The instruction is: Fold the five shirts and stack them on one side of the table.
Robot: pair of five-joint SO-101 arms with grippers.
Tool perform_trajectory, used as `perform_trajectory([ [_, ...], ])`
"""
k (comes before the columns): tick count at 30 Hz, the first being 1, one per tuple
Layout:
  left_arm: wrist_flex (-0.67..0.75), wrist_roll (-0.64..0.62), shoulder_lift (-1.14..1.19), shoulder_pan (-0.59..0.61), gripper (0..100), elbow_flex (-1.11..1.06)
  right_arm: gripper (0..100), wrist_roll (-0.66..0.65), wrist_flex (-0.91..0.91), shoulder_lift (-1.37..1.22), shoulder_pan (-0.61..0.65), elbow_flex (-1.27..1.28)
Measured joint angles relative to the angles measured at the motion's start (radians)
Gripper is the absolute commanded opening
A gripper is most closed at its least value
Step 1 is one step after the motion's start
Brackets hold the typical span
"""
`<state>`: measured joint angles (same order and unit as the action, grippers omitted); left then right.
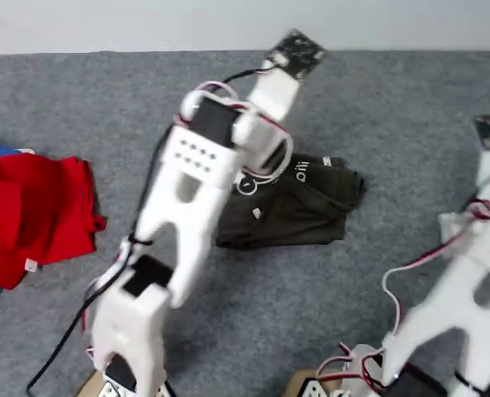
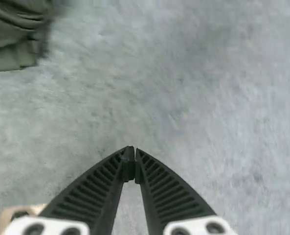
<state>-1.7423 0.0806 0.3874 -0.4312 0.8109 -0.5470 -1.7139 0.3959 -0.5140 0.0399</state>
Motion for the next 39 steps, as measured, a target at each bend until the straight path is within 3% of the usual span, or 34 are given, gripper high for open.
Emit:
perform_trajectory([
  [6,0.000,0.103,-0.387,0.074,1,-0.434,1.6,0.172,0.054,-0.144,0.173,0.000],
  [11,0.000,0.114,-0.647,0.265,1,-0.713,2.2,0.308,0.141,-0.262,0.313,0.000],
  [14,0.000,0.114,-0.743,0.399,1,-0.821,8.7,0.344,0.201,-0.318,0.358,0.000],
  [18,0.000,0.118,-0.836,0.559,1,-0.921,17.0,0.353,0.253,-0.382,0.405,0.000],
  [26,0.000,0.121,-0.954,0.825,1,-1.088,17.3,0.354,0.384,-0.456,0.451,0.000],
  [39,0.000,0.184,-0.965,0.919,1,-1.137,16.8,0.354,0.580,-0.601,0.506,0.000],
])
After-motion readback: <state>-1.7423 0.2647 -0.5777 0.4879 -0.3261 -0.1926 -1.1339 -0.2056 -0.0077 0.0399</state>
